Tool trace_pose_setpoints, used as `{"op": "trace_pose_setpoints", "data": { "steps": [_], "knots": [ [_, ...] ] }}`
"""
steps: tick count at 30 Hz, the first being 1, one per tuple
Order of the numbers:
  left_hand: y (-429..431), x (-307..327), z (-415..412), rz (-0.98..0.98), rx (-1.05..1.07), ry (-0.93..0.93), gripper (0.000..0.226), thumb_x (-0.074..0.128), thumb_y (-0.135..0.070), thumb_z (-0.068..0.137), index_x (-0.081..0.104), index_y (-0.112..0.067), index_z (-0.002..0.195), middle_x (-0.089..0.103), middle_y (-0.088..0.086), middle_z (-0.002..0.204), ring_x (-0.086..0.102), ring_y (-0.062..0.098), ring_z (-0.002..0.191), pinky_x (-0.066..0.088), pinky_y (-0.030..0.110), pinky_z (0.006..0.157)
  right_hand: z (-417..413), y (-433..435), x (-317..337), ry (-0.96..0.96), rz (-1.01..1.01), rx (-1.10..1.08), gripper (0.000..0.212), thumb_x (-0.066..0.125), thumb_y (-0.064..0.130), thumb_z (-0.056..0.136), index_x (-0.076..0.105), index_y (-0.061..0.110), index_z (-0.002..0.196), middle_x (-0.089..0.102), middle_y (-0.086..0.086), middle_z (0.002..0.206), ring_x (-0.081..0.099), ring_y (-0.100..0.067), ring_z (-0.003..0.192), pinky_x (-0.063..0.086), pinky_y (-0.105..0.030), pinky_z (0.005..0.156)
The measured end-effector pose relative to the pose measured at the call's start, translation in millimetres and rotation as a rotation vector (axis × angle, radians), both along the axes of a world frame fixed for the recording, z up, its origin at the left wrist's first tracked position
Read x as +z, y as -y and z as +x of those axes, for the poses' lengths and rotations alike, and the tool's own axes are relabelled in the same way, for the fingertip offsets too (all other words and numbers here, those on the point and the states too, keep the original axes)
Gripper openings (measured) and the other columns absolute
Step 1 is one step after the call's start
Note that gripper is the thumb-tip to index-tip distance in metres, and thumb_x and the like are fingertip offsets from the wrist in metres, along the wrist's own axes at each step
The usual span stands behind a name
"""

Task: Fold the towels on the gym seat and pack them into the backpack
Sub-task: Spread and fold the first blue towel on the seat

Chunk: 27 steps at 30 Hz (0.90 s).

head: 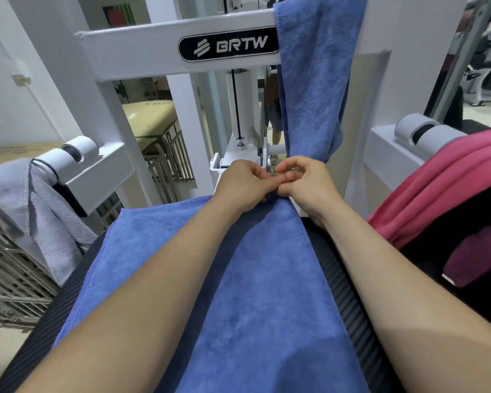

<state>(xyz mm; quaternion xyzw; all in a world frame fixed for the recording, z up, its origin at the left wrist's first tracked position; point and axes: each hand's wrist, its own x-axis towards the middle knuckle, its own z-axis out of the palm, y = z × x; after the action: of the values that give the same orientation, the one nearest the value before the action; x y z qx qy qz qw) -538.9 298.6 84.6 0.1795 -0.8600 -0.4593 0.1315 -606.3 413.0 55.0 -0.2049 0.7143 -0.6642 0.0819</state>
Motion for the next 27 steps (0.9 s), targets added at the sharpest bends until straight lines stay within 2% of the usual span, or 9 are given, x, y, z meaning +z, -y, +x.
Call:
{"op": "trace_pose_setpoints", "data": {
  "steps": [2, 5, 7, 12, 14, 17, 21, 24, 27],
  "knots": [
    [0.1, 3.7, 0.7, 0.068, 0.004, -0.001, 0.036, 0.084, -0.040, 0.070, 0.069, -0.009, 0.082, 0.067, 0.002, 0.062, 0.055, 0.008, 0.051, 0.045, 0.018, 0.051, 2.8, 1.1, 1.4, -0.039, 0.044, -0.010, 0.038, 0.058, -0.021, 0.065, 0.060, 0.012, 0.084, 0.069, -0.010, 0.071, 0.064, -0.019, 0.067, 0.057, -0.036, 0.074],
    [2.2, 6.7, 0.1, 0.138, 0.025, -0.013, 0.022, 0.085, -0.018, 0.071, 0.069, -0.010, 0.085, 0.064, -0.001, 0.063, 0.055, 0.009, 0.054, 0.044, 0.011, 0.045, 6.0, 2.3, 4.5, -0.095, 0.113, -0.039, 0.036, 0.064, -0.016, 0.065, 0.057, 0.015, 0.082, 0.067, -0.005, 0.070, 0.060, -0.014, 0.064, 0.052, -0.030, 0.068],
    [1.8, 6.4, 0.2, 0.137, 0.030, -0.050, 0.017, 0.079, -0.004, 0.074, 0.070, -0.010, 0.086, 0.067, 0.002, 0.071, 0.059, 0.012, 0.062, 0.049, 0.013, 0.052, 5.7, 2.0, 5.0, -0.081, 0.102, -0.049, 0.033, 0.070, -0.011, 0.069, 0.056, 0.015, 0.084, 0.068, -0.008, 0.075, 0.060, -0.013, 0.066, 0.053, -0.030, 0.071],
    [-0.9, 1.1, 1.5, 0.103, 0.004, -0.141, 0.016, 0.074, -0.001, 0.072, 0.069, -0.013, 0.081, 0.073, 0.006, 0.079, 0.064, 0.016, 0.069, 0.056, 0.034, 0.075, 5.8, 1.6, 3.3, -0.040, 0.052, -0.027, 0.035, 0.067, -0.012, 0.073, 0.053, 0.018, 0.085, 0.063, -0.005, 0.074, 0.057, -0.014, 0.067, 0.051, -0.029, 0.069],
    [-3.2, 1.1, 4.9, -0.137, -0.026, -0.282, 0.013, 0.065, -0.007, 0.070, 0.069, -0.015, 0.079, 0.073, 0.003, 0.082, 0.063, 0.017, 0.073, 0.054, 0.036, 0.075, 3.7, 3.9, 0.9, -0.042, 0.065, -0.051, 0.037, 0.064, -0.013, 0.073, 0.052, 0.021, 0.082, 0.061, -0.007, 0.076, 0.055, -0.016, 0.068, 0.047, -0.027, 0.064],
    [-1.2, 5.0, 15.3, -0.535, -0.130, -0.307, 0.026, 0.054, -0.005, 0.072, 0.071, -0.019, 0.086, 0.070, 0.000, 0.092, 0.059, 0.020, 0.085, 0.049, 0.037, 0.078, 3.4, 7.8, -1.1, -0.196, 0.290, -0.151, 0.035, 0.057, -0.006, 0.074, 0.057, 0.025, 0.091, 0.063, -0.006, 0.088, 0.059, -0.021, 0.083, 0.046, -0.029, 0.072],
    [17.5, 9.4, 50.4, -0.654, -0.301, -0.071, 0.029, 0.059, -0.005, 0.080, 0.068, -0.031, 0.089, 0.063, -0.006, 0.094, 0.057, 0.015, 0.083, 0.046, 0.030, 0.078, 37.4, 1.7, 10.8, -0.555, 0.887, -0.181, 0.057, 0.057, 0.014, 0.083, 0.040, 0.026, 0.137, 0.043, -0.009, 0.131, 0.038, -0.032, 0.122, 0.039, -0.047, 0.095],
    [36.7, -2.3, 100.9, -0.671, -0.392, -0.014, 0.026, 0.064, -0.011, 0.081, 0.068, -0.037, 0.086, 0.060, -0.010, 0.086, 0.052, 0.006, 0.074, 0.044, 0.026, 0.076, 84.0, -6.8, 21.3, -0.747, 0.982, 0.011, 0.048, 0.053, 0.022, 0.087, 0.046, 0.029, 0.135, 0.048, -0.004, 0.131, 0.041, -0.028, 0.121, 0.039, -0.044, 0.093],
    [53.0, -16.7, 155.1, -0.599, -0.460, -0.015, 0.025, 0.068, -0.014, 0.081, 0.064, -0.039, 0.081, 0.061, -0.010, 0.086, 0.052, 0.001, 0.073, 0.041, 0.016, 0.073, 138.0, -15.8, 25.4, -0.801, 1.003, 0.289, 0.036, 0.057, 0.032, 0.089, 0.057, 0.026, 0.124, 0.056, -0.002, 0.121, 0.050, -0.024, 0.114, 0.044, -0.040, 0.094]
  ]
}}
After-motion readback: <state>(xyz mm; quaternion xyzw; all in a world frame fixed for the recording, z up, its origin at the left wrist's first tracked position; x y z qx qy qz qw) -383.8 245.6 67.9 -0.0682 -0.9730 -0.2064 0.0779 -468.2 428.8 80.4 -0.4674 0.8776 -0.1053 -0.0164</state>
